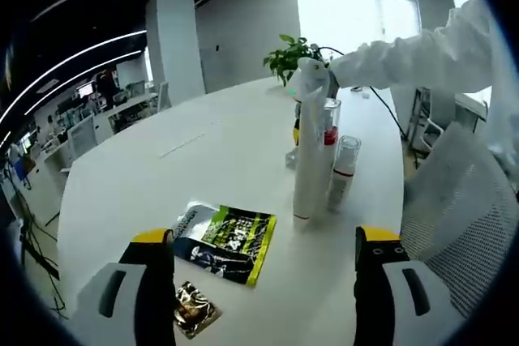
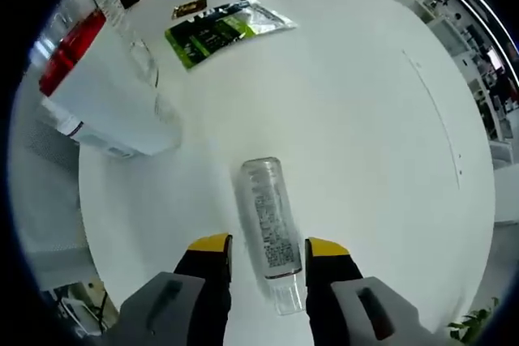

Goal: Arrange the skincare products in the storage area until every visible bottle or jar stands upright without overlapping.

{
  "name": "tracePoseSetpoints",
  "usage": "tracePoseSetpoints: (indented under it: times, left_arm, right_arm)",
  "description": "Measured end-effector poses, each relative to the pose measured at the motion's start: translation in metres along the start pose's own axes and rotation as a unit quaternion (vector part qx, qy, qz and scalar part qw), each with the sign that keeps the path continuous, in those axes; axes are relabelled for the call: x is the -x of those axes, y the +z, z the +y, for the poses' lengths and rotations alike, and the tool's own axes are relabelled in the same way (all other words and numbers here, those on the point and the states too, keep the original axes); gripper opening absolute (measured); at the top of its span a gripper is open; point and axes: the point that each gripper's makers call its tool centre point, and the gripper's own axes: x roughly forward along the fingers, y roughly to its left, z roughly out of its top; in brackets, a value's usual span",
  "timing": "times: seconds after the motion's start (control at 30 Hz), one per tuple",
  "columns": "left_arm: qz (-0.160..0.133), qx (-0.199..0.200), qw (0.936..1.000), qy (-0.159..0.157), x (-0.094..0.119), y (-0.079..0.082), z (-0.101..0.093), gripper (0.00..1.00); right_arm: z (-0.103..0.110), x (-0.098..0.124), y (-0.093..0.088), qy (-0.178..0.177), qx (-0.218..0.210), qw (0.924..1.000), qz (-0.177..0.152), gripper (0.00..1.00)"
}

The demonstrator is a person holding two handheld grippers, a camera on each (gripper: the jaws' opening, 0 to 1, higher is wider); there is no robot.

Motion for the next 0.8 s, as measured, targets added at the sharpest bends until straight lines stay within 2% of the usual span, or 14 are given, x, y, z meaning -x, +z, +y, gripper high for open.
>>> tracePoseSetpoints:
  times: [0.1,0.2,0.37,0.47,0.6,0.67,0.77,0.8]
  left_arm:
    - [-0.006,0.007,0.9999,-0.004,0.006,0.002,-0.003,0.92]
    - [-0.001,0.006,1.0000,0.005,0.011,0.001,-0.004,0.99]
    - [-0.005,0.014,0.9998,0.009,0.023,-0.006,-0.009,0.99]
    - [-0.013,0.026,0.9994,0.018,0.023,-0.006,-0.008,0.99]
    - [-0.011,0.039,0.9985,0.036,0.022,-0.015,-0.003,0.99]
    - [-0.016,0.056,0.9975,0.040,0.021,-0.018,-0.002,0.99]
    - [-0.017,0.057,0.9973,0.043,0.019,-0.020,-0.003,0.98]
    - [-0.017,0.055,0.9975,0.041,0.030,-0.025,-0.007,0.98]
  right_arm:
    - [-0.003,-0.001,-0.002,0.001,0.000,1.0000,0.004,0.27]
    - [-0.003,-0.003,-0.004,0.005,-0.002,1.0000,0.007,0.26]
    - [-0.002,-0.003,-0.003,0.017,-0.009,0.9998,0.008,0.25]
    - [0.002,-0.003,-0.003,0.026,-0.010,0.9996,0.012,0.24]
    - [0.002,-0.005,-0.002,0.043,-0.015,0.9989,0.013,0.23]
    - [-0.001,-0.005,-0.002,0.044,-0.013,0.9989,0.012,0.23]
    - [0.002,-0.005,-0.002,0.043,-0.015,0.9989,0.013,0.22]
    - [0.002,-0.005,-0.002,0.043,-0.013,0.9989,0.013,0.23]
